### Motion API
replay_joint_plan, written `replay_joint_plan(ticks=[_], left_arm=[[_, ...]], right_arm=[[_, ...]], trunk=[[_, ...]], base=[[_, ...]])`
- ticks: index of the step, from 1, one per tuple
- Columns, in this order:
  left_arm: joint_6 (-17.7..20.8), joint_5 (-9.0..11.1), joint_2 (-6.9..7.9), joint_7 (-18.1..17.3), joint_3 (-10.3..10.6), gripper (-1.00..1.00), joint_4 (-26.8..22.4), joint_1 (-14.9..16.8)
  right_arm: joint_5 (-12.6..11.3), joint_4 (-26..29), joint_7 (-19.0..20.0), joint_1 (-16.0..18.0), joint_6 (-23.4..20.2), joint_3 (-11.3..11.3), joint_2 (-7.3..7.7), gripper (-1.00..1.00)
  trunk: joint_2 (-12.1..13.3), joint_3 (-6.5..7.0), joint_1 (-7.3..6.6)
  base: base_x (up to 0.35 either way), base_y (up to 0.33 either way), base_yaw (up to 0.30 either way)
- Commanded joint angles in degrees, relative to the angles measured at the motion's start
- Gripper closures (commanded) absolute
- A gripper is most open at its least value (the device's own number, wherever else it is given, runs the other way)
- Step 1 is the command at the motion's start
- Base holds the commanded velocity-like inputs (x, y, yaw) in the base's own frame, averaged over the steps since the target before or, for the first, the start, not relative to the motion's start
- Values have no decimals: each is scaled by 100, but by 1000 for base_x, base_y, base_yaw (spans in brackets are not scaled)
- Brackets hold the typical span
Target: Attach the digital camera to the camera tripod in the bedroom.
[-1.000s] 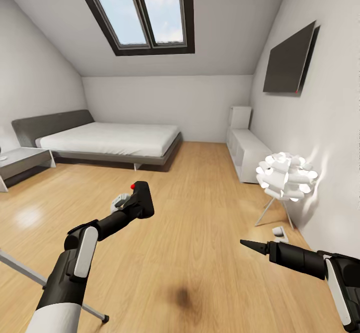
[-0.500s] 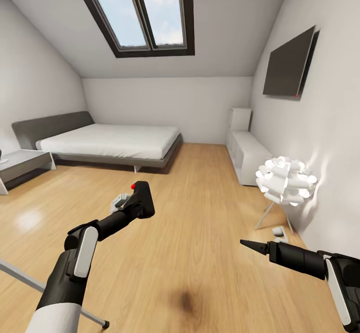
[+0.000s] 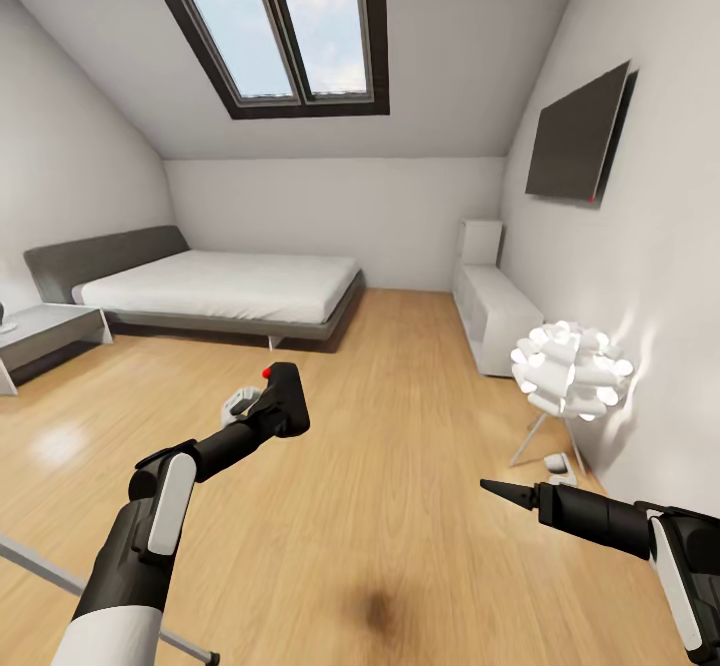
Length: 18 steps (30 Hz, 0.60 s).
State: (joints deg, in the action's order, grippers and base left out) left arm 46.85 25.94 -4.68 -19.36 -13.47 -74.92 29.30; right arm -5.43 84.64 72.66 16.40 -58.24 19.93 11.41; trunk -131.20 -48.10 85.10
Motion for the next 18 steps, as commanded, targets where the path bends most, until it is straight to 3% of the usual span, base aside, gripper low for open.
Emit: replay_joint_plan(ticks=[1,18], left_arm=[[37,-10,-7,-33,-21,100,-4,5],[38,7,-1,-25,-37,100,46,5]], right_arm=[[-19,0,2,3,-39,2,1,-100],[-19,0,2,3,-39,0,1,-100]], trunk=[[39,12,-24],[721,318,-397]], base=[[0,0,0],[0,0,0]])
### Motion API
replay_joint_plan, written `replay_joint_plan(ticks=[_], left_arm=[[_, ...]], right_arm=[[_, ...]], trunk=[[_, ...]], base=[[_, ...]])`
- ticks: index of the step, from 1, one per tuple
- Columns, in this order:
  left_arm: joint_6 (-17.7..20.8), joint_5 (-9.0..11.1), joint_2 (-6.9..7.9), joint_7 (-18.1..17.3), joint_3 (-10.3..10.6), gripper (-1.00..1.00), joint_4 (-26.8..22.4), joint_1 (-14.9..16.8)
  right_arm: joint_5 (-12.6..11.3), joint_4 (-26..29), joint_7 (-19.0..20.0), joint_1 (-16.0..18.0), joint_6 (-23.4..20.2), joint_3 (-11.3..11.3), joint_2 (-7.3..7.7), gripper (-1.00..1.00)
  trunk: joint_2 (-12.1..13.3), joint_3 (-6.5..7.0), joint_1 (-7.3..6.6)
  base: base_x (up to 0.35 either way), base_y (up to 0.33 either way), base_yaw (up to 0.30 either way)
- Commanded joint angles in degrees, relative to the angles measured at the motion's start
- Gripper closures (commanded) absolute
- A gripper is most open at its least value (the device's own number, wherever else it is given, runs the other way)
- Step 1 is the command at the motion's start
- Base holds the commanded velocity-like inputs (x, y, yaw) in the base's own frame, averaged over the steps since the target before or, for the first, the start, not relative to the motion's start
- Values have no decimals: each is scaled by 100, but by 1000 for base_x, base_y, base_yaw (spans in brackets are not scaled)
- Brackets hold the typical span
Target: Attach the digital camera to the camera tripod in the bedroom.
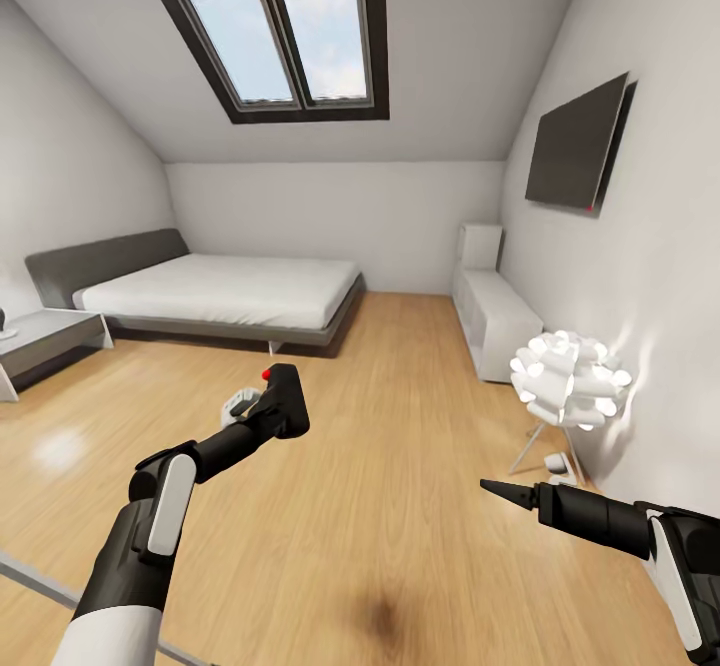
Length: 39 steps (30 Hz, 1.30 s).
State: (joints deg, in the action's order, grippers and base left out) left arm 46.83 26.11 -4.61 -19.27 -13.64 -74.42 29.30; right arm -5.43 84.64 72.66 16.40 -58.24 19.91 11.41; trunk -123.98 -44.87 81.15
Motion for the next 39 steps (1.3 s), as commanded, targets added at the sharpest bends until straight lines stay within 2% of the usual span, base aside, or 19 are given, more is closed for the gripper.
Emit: replay_joint_plan(ticks=[1,21,23,30,36,39], left_arm=[[40,-10,-6,-33,-21,100,-3,5],[30,-22,0,16,-56,100,41,5],[29,-25,10,18,-62,100,146,5],[12,-41,62,37,-63,100,710,5],[-264,-50,135,229,-88,100,962,5],[-426,-41,149,453,-92,100,1020,7]], right_arm=[[-18,0,2,3,-39,1,0,-100],[-17,-13,-29,3,-27,-5,-4,-100],[45,-75,-95,3,-21,-5,-6,-100],[521,-437,-450,3,80,9,-54,-100],[694,-689,-825,3,370,10,-72,-100],[728,-848,-1284,3,591,6,-87,-100]], trunk=[[39,12,-24],[841,371,-463],[921,407,-507],[1202,533,-661],[1443,641,-792],[1563,695,-858]], base=[[0,0,0],[0,0,0],[0,0,0],[0,0,0],[0,0,0],[0,0,0]])
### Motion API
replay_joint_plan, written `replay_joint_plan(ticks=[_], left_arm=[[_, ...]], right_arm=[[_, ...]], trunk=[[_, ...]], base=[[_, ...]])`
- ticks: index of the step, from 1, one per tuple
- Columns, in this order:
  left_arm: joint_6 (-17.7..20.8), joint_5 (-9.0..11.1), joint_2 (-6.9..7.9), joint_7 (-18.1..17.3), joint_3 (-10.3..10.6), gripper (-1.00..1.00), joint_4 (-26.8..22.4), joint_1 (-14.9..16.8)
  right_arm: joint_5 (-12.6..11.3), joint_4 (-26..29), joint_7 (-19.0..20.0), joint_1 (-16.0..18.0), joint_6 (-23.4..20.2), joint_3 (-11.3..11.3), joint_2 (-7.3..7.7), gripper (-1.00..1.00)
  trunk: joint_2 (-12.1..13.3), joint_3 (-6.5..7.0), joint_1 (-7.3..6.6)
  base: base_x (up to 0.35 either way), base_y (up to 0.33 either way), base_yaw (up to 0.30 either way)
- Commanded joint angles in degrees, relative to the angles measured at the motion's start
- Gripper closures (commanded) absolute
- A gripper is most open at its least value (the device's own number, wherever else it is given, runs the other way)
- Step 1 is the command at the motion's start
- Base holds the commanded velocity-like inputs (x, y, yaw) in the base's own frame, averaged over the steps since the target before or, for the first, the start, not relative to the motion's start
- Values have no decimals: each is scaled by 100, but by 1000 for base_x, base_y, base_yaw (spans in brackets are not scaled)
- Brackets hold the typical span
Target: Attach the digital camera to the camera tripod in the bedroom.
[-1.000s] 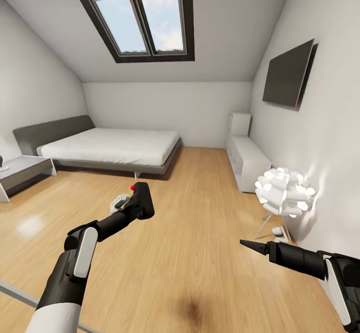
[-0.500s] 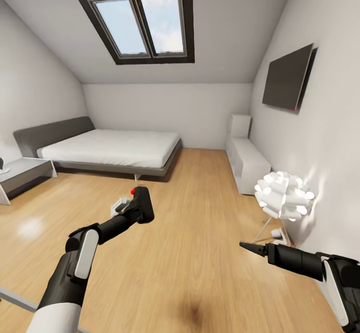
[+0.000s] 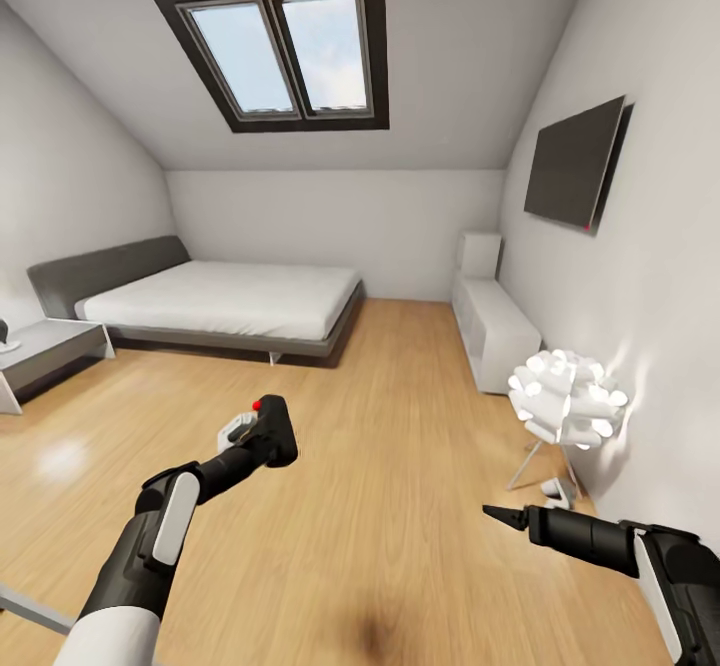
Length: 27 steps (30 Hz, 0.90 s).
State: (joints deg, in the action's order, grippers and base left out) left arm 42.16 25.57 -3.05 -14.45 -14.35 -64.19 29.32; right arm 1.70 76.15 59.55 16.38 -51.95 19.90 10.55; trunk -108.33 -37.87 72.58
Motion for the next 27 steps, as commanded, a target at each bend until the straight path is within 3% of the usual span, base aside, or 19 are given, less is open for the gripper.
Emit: replay_joint_plan(ticks=[1,7,10,16,24,26,27], left_arm=[[12,15,-7,58,-23,100,5,6],[-50,-15,-45,250,-11,100,3,6],[-60,-41,-54,295,0,100,-4,6],[-82,-39,-69,648,23,100,3,7],[-144,-57,-2,1550,104,100,486,8],[-137,-46,17,1816,115,100,628,7],[-160,-60,47,2163,125,100,1213,9]], right_arm=[[23,-42,-191,5,44,7,-9,-100],[70,-103,-1282,5,331,-3,-25,-100],[64,-108,-1589,5,380,-10,-26,-100],[42,-127,-1678,5,392,-33,-26,-100],[60,-539,-1698,5,404,-62,-7,-100],[111,-876,-1700,5,434,-62,10,-100],[305,-1672,-1713,5,583,-72,31,-100]], trunk=[[38,13,-23],[279,120,-155],[399,174,-221],[640,282,-353],[961,425,-529],[1041,461,-572],[1081,479,-594]], base=[[0,0,0],[0,0,0],[0,0,0],[0,0,0],[0,0,0],[0,0,0],[0,0,0]])
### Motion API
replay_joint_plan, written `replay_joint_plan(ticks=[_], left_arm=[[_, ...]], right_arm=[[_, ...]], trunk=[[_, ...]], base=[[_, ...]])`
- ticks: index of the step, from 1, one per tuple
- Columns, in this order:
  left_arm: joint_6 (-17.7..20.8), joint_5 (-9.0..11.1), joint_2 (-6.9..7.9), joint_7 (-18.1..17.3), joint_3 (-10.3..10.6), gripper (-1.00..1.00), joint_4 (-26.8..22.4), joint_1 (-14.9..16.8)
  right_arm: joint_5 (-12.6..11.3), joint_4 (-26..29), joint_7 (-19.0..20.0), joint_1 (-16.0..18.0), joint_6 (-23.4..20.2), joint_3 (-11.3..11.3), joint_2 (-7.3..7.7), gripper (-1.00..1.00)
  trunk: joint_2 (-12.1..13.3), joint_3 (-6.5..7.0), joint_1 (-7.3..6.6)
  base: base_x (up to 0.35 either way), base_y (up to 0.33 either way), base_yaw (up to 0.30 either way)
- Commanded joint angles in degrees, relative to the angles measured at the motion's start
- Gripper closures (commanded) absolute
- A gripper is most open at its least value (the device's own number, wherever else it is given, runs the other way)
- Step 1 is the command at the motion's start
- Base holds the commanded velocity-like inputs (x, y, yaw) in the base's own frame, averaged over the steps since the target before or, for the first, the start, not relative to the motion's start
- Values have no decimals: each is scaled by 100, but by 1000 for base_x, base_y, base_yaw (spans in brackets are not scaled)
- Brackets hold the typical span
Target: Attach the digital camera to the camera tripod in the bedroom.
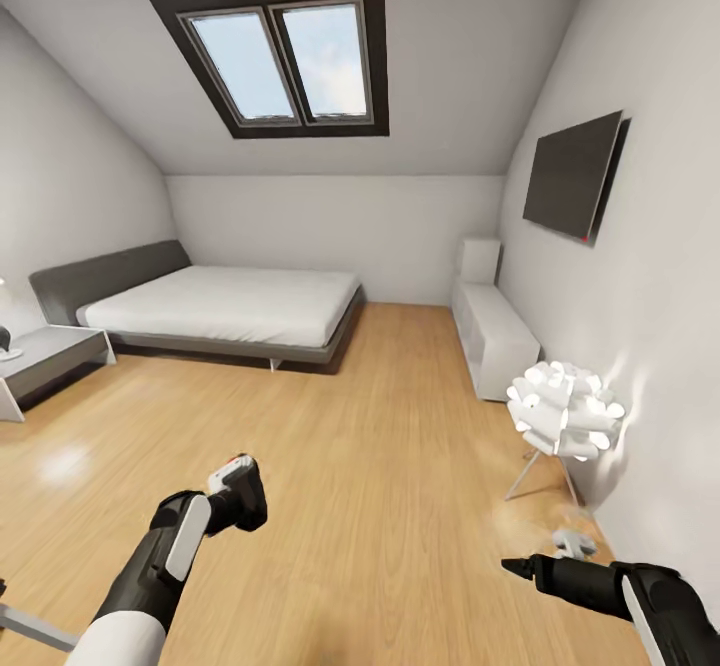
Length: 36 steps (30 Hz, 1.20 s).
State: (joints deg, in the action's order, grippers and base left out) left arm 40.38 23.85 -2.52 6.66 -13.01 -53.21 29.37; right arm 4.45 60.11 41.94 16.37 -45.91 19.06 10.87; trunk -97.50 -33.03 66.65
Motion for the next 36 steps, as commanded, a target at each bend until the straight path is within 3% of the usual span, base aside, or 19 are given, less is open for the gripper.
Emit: replay_joint_plan(ticks=[1,5,8,9,10,14,17,22,23,28,36], left_arm=[[10,100,5,92,-7,100,303,3],[-70,27,31,189,-3,100,1148,3],[-492,-113,37,229,8,100,1942,2],[-823,-211,34,239,14,100,2306,1],[-1608,-532,22,251,19,100,3228,-1],[-2122,-857,17,261,18,100,4117,1],[-2521,-1012,25,264,15,100,4760,0],[-2918,-1050,47,265,17,100,5139,-97],[-3050,-1059,51,265,17,100,5203,-224],[-3320,-1072,60,266,17,100,5294,-677],[-3394,-1075,73,253,17,100,5317,-1021]], right_arm=[[89,-238,42,7,21,9,1,-100],[420,-872,-41,7,221,0,7,-100],[854,-1353,-192,7,481,6,-18,-100],[1060,-1557,-273,7,649,14,-30,-100],[1447,-2213,-492,7,1157,29,-39,-100],[1605,-3174,-820,7,1727,52,-12,-100],[1657,-4192,-1375,7,2436,59,8,-100],[1673,-5193,-2099,7,3249,51,-8,-100],[1675,-5560,-2380,1,3596,49,-14,-100],[1667,-6070,-3026,43,4431,45,-33,-100],[1646,-6186,-3213,2,4739,45,-55,-100]], trunk=[[38,13,-23],[199,85,-111],[319,139,-177],[359,157,-199],[399,175,-221],[560,246,-309],[680,300,-374],[881,390,-484],[921,408,-506],[1121,498,-616],[1442,641,-792]], base=[[0,0,0],[0,0,0],[0,0,0],[0,0,0],[0,0,0],[0,0,0],[0,0,0],[0,0,0],[0,0,0],[0,0,0],[0,0,0]])
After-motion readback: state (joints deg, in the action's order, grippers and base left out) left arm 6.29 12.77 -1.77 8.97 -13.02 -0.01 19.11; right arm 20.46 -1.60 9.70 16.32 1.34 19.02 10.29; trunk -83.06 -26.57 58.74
